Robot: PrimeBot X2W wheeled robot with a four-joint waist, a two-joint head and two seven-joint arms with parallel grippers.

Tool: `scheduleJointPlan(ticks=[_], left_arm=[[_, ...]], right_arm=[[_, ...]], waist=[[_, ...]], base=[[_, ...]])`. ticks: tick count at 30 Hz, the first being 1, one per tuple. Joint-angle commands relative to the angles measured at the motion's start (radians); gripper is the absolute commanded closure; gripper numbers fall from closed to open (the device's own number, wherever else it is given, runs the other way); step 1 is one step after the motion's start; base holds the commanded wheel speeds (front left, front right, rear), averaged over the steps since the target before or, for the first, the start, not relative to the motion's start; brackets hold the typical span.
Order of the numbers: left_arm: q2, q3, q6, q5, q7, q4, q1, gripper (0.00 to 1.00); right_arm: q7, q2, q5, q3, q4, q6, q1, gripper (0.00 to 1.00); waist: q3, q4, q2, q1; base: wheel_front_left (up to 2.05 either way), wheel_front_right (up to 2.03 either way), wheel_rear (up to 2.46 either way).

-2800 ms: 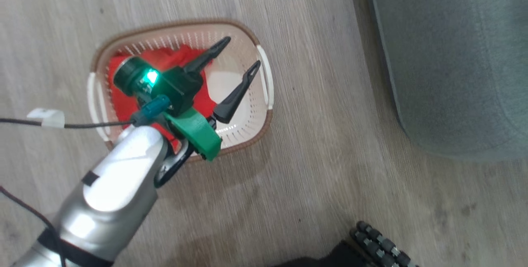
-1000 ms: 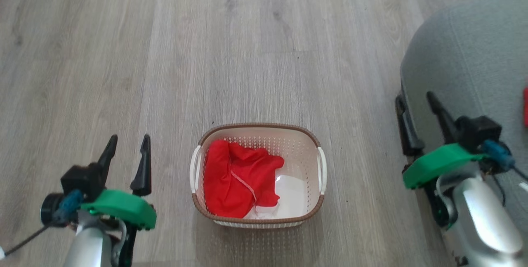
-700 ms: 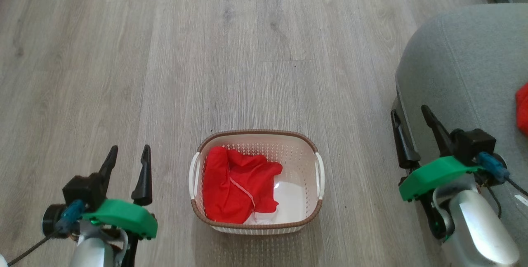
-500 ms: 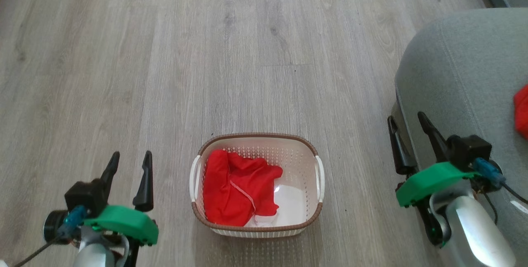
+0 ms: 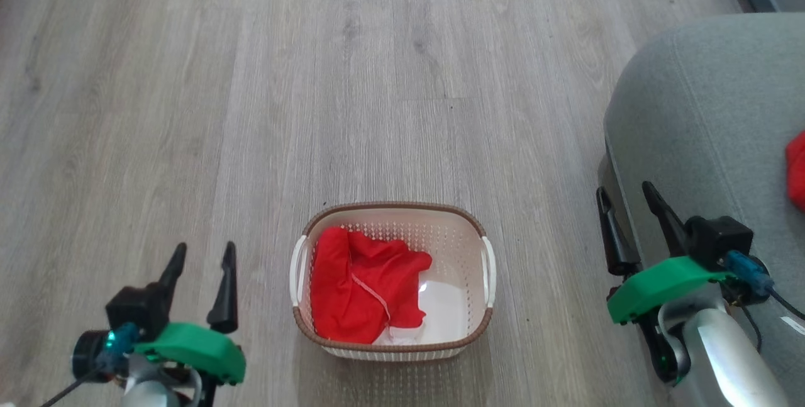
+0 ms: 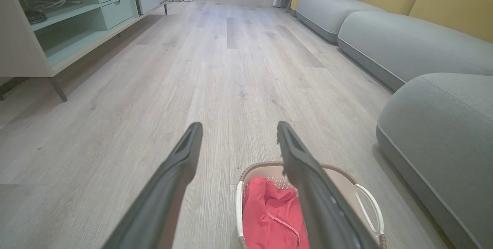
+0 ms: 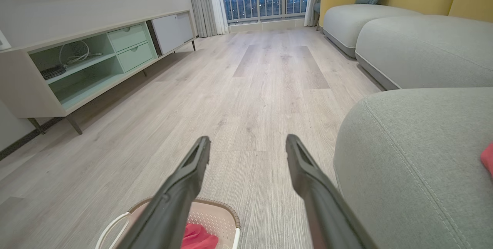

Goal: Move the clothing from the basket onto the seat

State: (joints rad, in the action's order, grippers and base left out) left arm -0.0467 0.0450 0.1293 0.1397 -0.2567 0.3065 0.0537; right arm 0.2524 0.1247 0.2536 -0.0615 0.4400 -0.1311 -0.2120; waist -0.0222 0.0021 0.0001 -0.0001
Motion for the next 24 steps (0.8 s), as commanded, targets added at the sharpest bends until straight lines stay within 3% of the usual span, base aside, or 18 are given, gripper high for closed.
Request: scheduleJointPlan(ticks=[1,7,24], left_arm=[[-0.004,0.017,0.001,0.0,-0.005,-0.029,0.022,0.0],[-0.004,-0.044,0.001,0.057,-0.005,0.015,0.068,0.0],[-0.011,-0.258,0.001,0.063,-0.005,0.174,0.332,0.0]], right_arm=[[0.009,-0.005,-0.01,-0.014,-0.038,0.0,-0.027,0.0],[0.009,-0.009,-0.017,-0.012,-0.067,0.0,-0.075,0.0],[0.009,-0.02,-0.072,-0.018,-0.159,0.0,-0.293,0.0]], waist=[[-0.013,-0.002,-0.0001,0.0001],[-0.104,-0.012,-0.0001,0.0001],[-0.505,-0.089,-0.0001,0.0001]], base=[[0.0,0.0,0.0],[0.0,0.0,0.0],[0.0,0.0,0.0]])
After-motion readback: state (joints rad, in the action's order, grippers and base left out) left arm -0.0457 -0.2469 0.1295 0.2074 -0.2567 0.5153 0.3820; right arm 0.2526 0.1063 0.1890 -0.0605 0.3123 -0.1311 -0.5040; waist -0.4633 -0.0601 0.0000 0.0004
